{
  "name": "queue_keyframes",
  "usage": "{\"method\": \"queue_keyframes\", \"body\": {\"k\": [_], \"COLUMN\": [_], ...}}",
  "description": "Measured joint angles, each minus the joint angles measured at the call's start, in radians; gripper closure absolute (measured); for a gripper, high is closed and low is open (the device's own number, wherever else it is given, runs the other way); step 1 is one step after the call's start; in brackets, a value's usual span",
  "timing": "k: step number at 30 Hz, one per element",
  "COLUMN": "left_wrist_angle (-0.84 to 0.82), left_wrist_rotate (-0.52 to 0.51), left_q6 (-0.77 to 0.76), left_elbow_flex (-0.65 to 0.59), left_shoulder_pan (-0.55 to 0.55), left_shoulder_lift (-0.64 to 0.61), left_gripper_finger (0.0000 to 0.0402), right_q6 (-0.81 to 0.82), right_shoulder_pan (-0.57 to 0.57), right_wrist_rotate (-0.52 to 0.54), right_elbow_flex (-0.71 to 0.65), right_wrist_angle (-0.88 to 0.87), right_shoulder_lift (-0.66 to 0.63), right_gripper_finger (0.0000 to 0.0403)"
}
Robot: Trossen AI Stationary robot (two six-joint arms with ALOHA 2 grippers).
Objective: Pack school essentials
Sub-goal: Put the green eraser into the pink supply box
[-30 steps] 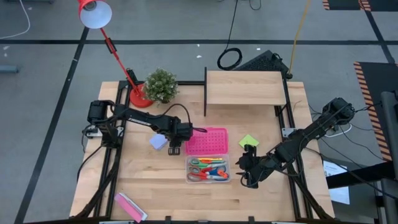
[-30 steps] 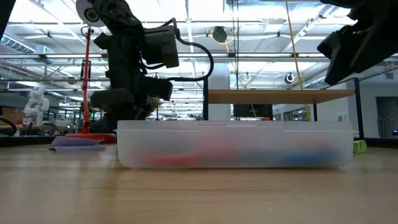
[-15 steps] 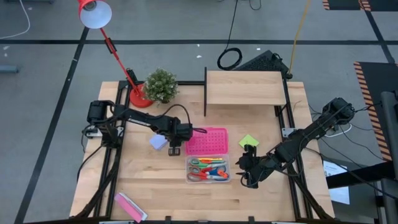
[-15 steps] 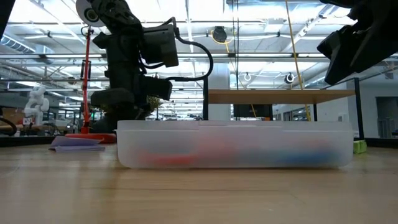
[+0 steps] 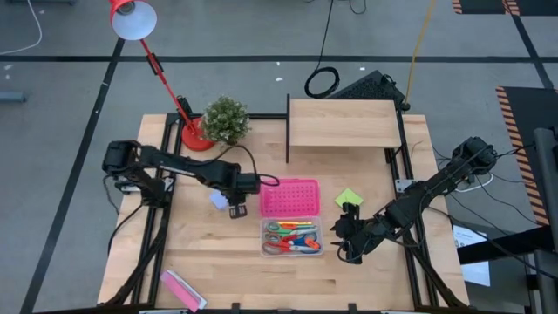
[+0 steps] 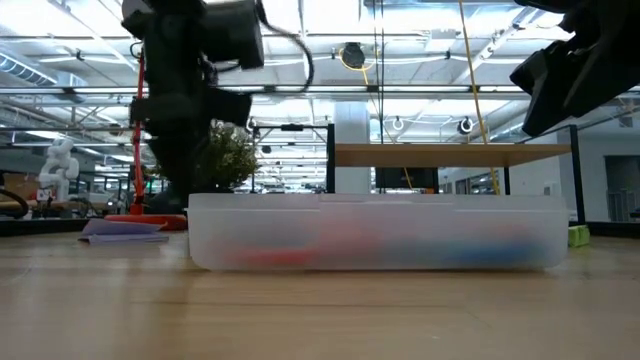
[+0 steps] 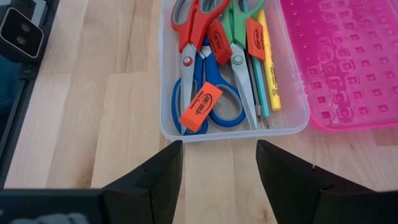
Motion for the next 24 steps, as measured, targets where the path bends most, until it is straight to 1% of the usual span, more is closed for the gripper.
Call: {"method": "queue_keyframes", "body": {"k": [3, 7, 9, 12, 13, 16, 20, 24], "left_wrist_angle": [0.071, 0.287, 0.437, 0.588, 0.61, 0.592, 0.588, 0.576], "left_wrist_rotate": [-0.017, -0.022, -0.022, -0.021, -0.02, -0.022, -0.035, -0.044], "left_q6": [-0.054, -0.047, -0.029, 0.021, 0.04, 0.052, 0.057, 0.071], "left_elbow_flex": [0.0, 0.0, 0.003, 0.007, 0.019, 0.067, 0.168, 0.257], "left_shoulder_pan": [-0.044, -0.109, -0.141, -0.184, -0.197, -0.222, -0.228, -0.228], "left_shoulder_lift": [-0.052, -0.09, -0.093, -0.077, -0.066, -0.019, 0.066, 0.174], "left_gripper_finger": [0.0309, 0.0309, 0.0309, 0.0309, 0.0309, 0.0309, 0.0309, 0.0309], "right_q6": [0.0, 0.0, 0.002, 0.044, 0.063, 0.112, 0.133, 0.134], "right_shoulder_pan": [0.0, 0.0, 0.0, 0.0, 0.0, 0.002, 0.016, 0.027], "right_wrist_rotate": [0.0, 0.0, -0.001, -0.042, -0.059, -0.085, -0.07, -0.023], "right_elbow_flex": [0.0, 0.0, 0.0, 0.0, 0.0, 0.0, 0.0, 0.0], "right_wrist_angle": [0.0, -0.002, -0.011, -0.032, -0.054, -0.095, -0.137, -0.152], "right_shoulder_lift": [0.0, 0.0, 0.0, -0.005, -0.012, -0.039, -0.087, -0.13], "right_gripper_finger": [0.0204, 0.0204, 0.0204, 0.0204, 0.0204, 0.0204, 0.0204, 0.0204]}}
